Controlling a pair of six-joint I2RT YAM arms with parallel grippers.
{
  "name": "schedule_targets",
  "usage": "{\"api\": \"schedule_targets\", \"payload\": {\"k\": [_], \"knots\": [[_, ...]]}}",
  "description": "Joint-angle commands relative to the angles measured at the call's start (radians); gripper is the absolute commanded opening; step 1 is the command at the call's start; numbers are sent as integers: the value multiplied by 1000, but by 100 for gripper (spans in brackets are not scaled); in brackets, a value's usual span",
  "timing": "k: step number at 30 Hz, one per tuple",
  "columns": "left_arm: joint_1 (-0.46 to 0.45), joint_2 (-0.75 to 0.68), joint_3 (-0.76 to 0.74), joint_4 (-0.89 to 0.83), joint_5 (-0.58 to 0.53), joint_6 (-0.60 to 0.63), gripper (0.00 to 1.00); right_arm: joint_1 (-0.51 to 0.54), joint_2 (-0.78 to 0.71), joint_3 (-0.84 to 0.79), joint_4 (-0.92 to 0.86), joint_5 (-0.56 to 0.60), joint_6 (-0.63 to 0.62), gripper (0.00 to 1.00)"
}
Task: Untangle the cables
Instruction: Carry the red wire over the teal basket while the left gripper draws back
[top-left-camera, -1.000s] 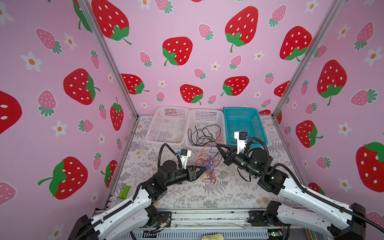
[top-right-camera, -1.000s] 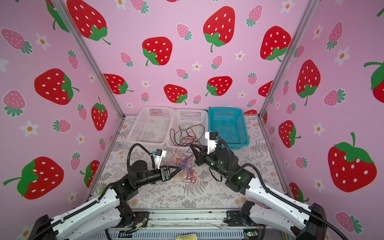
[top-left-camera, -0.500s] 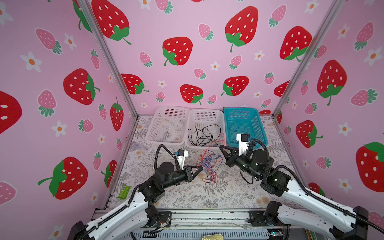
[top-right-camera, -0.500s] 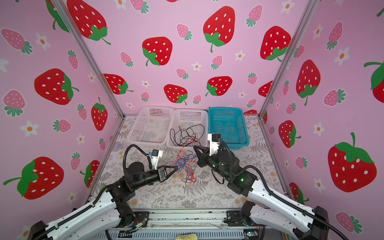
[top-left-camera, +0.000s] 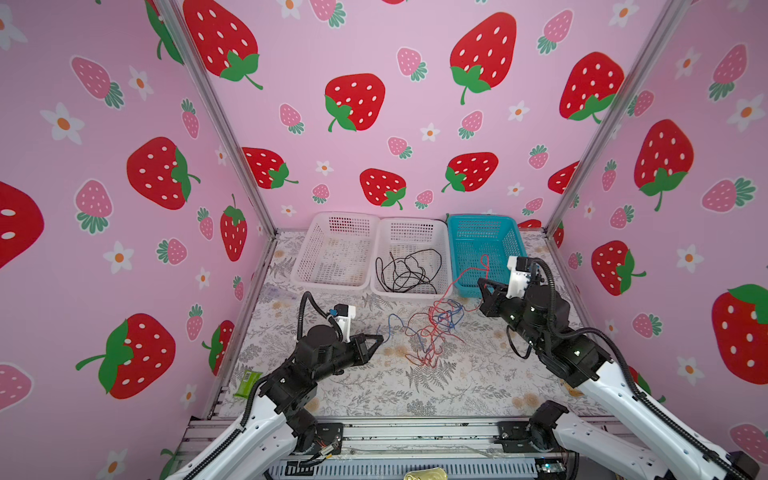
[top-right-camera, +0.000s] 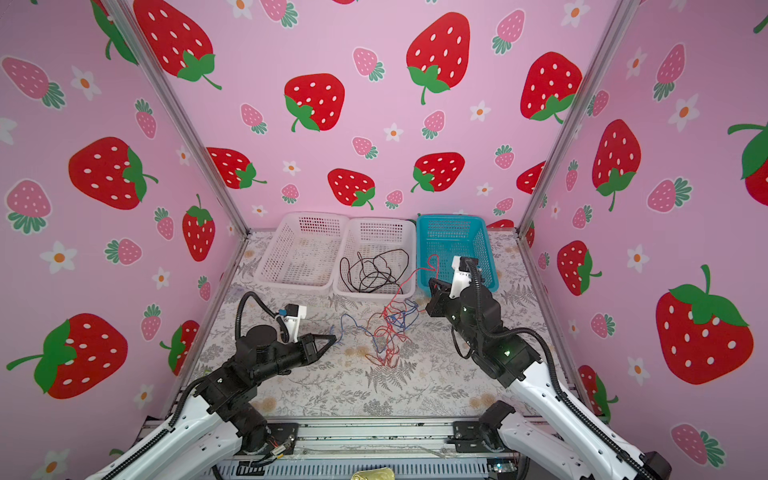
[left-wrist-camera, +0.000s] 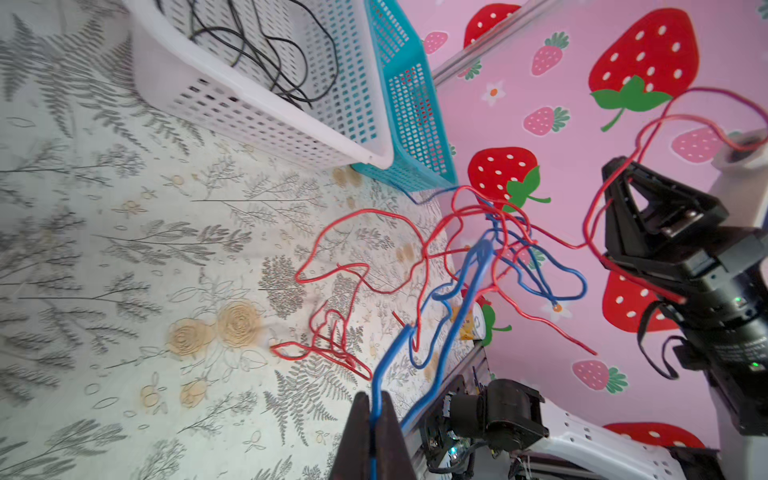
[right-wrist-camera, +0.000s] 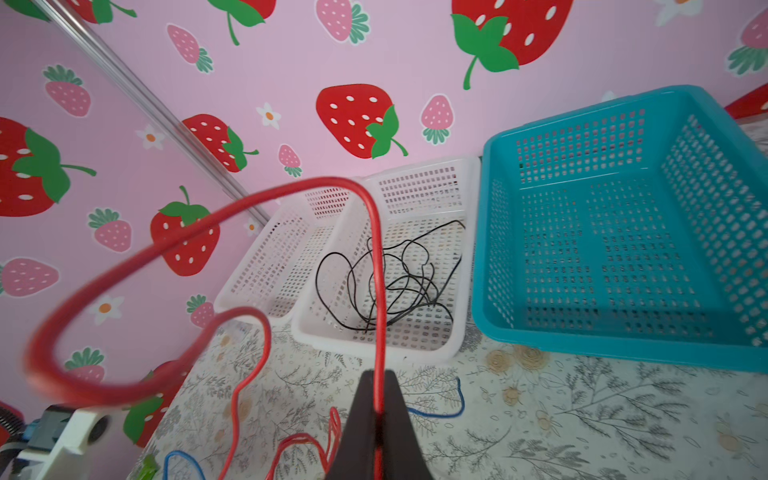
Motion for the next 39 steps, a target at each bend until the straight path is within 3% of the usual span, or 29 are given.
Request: {"api": "schedule_targets", "payload": {"k": [1,9,23,31,39], "knots": [[73,-24,61,-140,35,33,0,-81,-24,14,-67,-17,5,0],[228,-51,258,-269,142,98,0,-283,-16,-87,-112,-110,47,0],[227,24,714,-365,232,228,0,-409,69,-241,-84,-138,56,0],[226,57,674,-255,302,148,0,-406,24,-240,-19,-235,19,0],[223,75,602,-234,334,140,0,-396,2,-116,-78,-282,-49,0]]}}
